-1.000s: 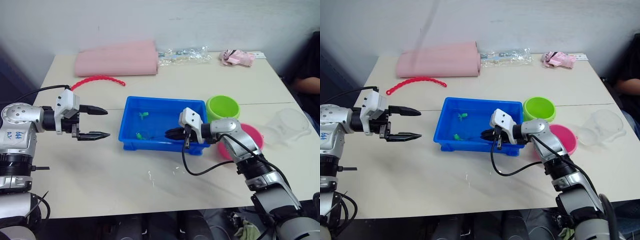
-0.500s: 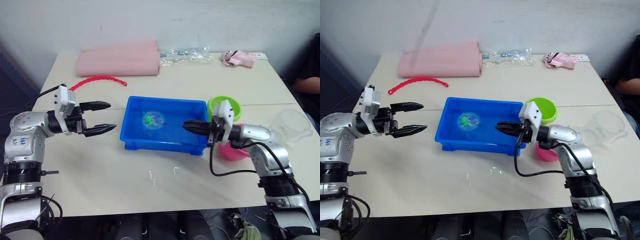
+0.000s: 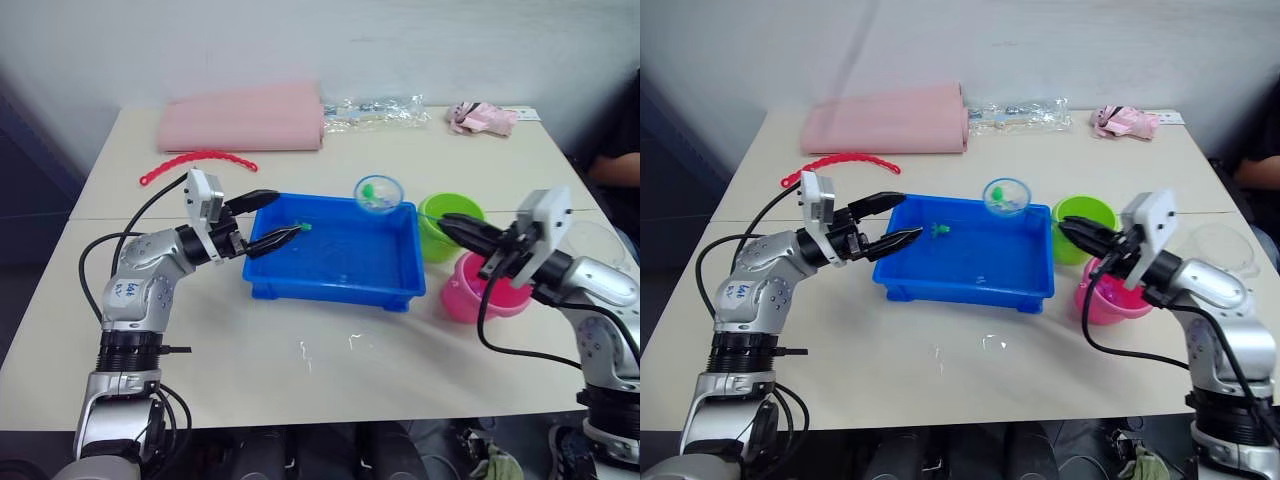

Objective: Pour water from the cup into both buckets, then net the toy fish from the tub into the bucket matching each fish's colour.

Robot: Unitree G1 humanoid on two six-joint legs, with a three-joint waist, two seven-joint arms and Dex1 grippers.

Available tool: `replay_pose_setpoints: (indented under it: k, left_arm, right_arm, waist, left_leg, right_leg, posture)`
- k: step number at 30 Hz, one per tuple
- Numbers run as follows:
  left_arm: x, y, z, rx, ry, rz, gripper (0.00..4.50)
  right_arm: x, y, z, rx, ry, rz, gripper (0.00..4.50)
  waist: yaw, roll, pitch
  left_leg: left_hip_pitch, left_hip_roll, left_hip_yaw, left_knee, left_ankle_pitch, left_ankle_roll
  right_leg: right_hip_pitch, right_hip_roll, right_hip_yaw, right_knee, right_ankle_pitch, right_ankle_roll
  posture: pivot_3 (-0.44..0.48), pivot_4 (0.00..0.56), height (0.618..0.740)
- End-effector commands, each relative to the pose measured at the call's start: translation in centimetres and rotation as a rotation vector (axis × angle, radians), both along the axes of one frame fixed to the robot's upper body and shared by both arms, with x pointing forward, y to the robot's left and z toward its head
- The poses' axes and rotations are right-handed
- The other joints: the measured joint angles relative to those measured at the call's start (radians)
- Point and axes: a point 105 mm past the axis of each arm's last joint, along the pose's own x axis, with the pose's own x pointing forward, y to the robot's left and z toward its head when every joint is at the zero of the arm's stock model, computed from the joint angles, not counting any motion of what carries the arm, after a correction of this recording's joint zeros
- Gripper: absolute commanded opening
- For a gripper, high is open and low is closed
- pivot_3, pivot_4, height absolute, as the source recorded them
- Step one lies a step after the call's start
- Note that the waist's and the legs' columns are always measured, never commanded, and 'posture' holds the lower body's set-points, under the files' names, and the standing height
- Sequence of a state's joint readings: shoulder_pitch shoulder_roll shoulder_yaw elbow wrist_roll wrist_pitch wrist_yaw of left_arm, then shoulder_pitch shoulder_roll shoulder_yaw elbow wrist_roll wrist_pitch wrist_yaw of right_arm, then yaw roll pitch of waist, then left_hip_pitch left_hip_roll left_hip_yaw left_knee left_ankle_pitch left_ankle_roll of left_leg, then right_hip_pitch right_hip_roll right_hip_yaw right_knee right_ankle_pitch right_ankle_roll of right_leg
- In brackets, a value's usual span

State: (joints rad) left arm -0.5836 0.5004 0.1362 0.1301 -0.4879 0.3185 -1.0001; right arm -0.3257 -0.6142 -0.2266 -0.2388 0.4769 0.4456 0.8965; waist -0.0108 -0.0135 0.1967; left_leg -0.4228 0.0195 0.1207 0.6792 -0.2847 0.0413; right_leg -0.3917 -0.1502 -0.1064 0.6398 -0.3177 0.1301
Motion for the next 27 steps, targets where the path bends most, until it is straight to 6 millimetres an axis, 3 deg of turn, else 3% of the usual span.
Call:
replay_pose_setpoints:
  k: [1, 5, 11, 18, 27]
  left_arm:
    - [-0.3, -2.9, 0.9, -0.063, -0.026, -0.033, 4.46]
    - [-0.3, -3.5, 0.8, -0.053, -0.026, -0.057, 4.46]
    - [-0.2, -3.9, 0.8, -0.045, -0.040, -0.068, 4.46]
    - [-0.6, -4.3, -0.2, 0.014, -0.065, -0.105, 4.46]
    - [-0.7, -4.4, -0.3, 0.003, -0.062, -0.109, 4.46]
  right_arm:
    - [-1.3, -7.5, 3.3, -0.109, -0.202, -0.332, 0.00]
    - [-1.5, -11.1, 2.6, -0.256, -0.245, -0.458, 0.00]
    - [-1.4, -13.0, 1.9, -0.539, -0.343, -0.519, 0.00]
    - [-1.0, -13.6, 1.8, -0.789, -0.480, -0.501, 0.00]
    - [-1.3, -12.9, 0.8, -1.131, -0.656, -0.331, 0.00]
  waist:
    - [0.006, 0.000, 0.000]
    - [0.016, 0.000, 0.000]
    - [0.020, 0.000, 0.000]
    - [0.011, 0.000, 0.000]
    - [0.010, 0.000, 0.000]
  left_leg:
    - [0.000, 0.000, 0.000, 0.000, 0.000, 0.000]
    - [0.000, 0.000, 0.000, -0.001, 0.000, 0.000]
    - [0.001, -0.001, 0.000, -0.001, 0.000, 0.000]
    - [0.001, 0.000, 0.001, -0.001, 0.000, 0.000]
    - [0.001, 0.000, 0.000, 0.000, 0.000, 0.000]
  right_leg:
    - [0.000, 0.000, 0.000, 0.000, 0.000, 0.000]
    - [0.001, 0.000, 0.000, -0.002, 0.000, 0.000]
    - [0.001, 0.000, 0.000, -0.002, 0.000, 0.000]
    - [0.001, 0.000, 0.000, -0.002, 0.000, 0.000]
    - [0.002, 0.000, 0.000, -0.002, 0.000, 0.000]
  posture:
    - [0.000, 0.150, 0.740]
    - [0.000, 0.150, 0.740]
    - [0.000, 0.150, 0.740]
    - [0.000, 0.150, 0.740]
    - [0.000, 0.150, 0.740]
